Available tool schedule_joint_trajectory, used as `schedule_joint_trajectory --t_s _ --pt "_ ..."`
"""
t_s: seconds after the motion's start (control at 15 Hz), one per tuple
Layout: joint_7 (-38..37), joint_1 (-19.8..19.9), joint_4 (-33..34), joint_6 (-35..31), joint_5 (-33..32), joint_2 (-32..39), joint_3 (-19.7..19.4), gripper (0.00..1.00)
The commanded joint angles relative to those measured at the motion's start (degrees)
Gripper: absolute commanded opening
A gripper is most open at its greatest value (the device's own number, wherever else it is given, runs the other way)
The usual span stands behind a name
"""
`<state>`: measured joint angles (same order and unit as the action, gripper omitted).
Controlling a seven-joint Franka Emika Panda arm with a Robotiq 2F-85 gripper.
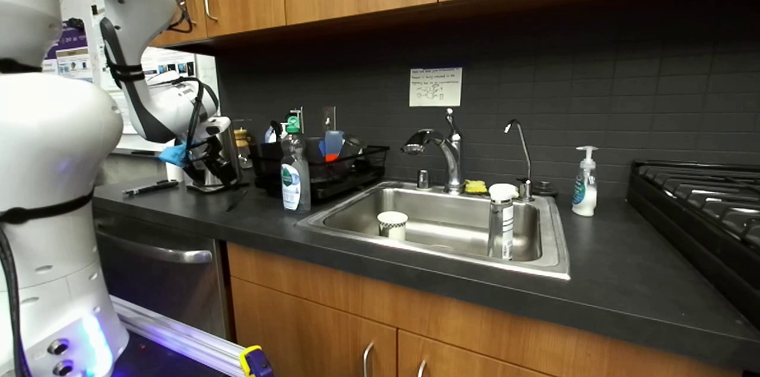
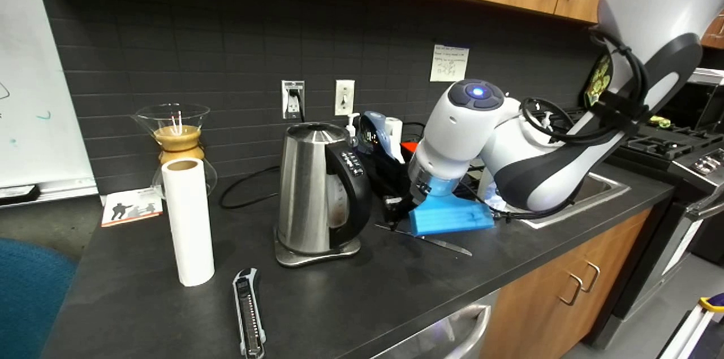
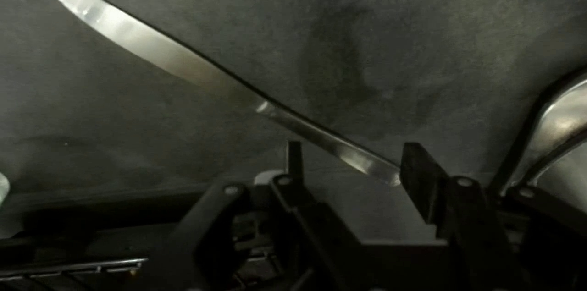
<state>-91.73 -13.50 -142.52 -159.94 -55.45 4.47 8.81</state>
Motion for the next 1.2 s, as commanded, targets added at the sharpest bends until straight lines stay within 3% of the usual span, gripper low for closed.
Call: schedule_joint_trajectory --t_s 0.0,0.27,1.13 --pt "-0.1 0.3 2.1 0.5 -2.4 1.4 -0.7 0.28" --pt "0.3 0.3 4.2 1.2 -3.5 3.5 -1.3 0.0" --pt "2.3 0.2 8.2 1.2 -3.2 8.6 -1.5 0.0"
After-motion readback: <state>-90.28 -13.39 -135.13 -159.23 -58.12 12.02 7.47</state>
